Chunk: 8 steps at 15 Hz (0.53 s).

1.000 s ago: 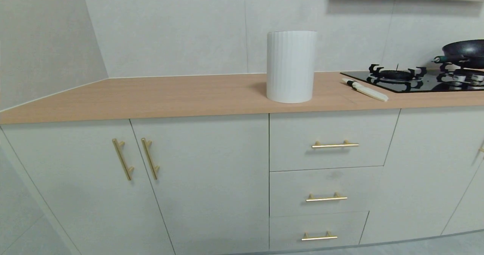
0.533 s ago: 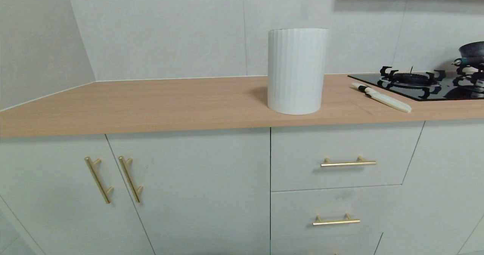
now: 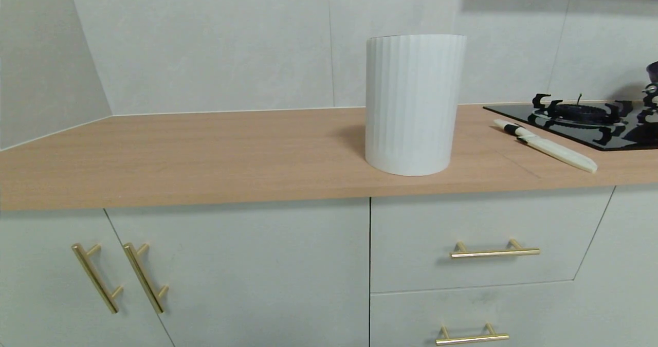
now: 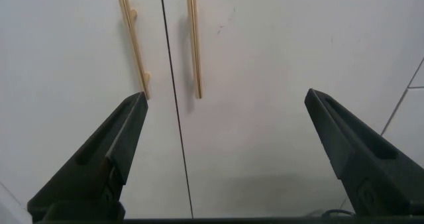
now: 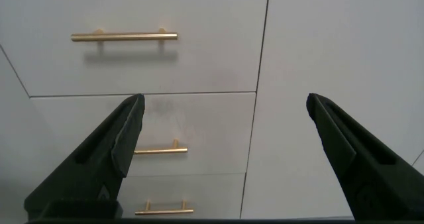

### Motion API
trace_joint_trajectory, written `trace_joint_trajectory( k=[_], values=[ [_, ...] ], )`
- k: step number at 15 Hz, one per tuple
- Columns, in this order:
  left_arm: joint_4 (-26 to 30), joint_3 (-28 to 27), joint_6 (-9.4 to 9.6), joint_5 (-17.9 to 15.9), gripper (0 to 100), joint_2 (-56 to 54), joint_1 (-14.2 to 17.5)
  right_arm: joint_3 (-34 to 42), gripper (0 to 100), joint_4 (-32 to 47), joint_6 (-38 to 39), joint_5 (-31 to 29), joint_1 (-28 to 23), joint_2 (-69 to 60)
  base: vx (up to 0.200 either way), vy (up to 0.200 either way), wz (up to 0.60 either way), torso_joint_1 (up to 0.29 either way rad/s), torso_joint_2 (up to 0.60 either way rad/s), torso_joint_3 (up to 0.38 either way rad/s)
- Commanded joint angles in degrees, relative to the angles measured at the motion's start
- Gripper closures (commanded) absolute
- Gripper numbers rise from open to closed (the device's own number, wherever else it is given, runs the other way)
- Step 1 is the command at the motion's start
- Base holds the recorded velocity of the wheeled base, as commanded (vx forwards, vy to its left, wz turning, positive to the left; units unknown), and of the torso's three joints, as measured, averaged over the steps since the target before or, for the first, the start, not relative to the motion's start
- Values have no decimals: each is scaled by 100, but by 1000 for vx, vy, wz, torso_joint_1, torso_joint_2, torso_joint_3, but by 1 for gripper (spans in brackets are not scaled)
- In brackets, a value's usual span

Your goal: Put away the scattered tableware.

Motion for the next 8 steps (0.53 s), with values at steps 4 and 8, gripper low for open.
trace_joint_trajectory(
  k=[4, 8],
  values=[
    [-7, 0, 26, 0, 0, 0, 2, 0, 0, -1, -4, 0, 0, 11, 0, 0, 0, 0, 0, 0],
    [-7, 0, 26, -9, 0, 0, -7, 0, 0, -1, -4, 0, 0, 11, 0, -150, 0, 2, 1, 3]
  ],
)
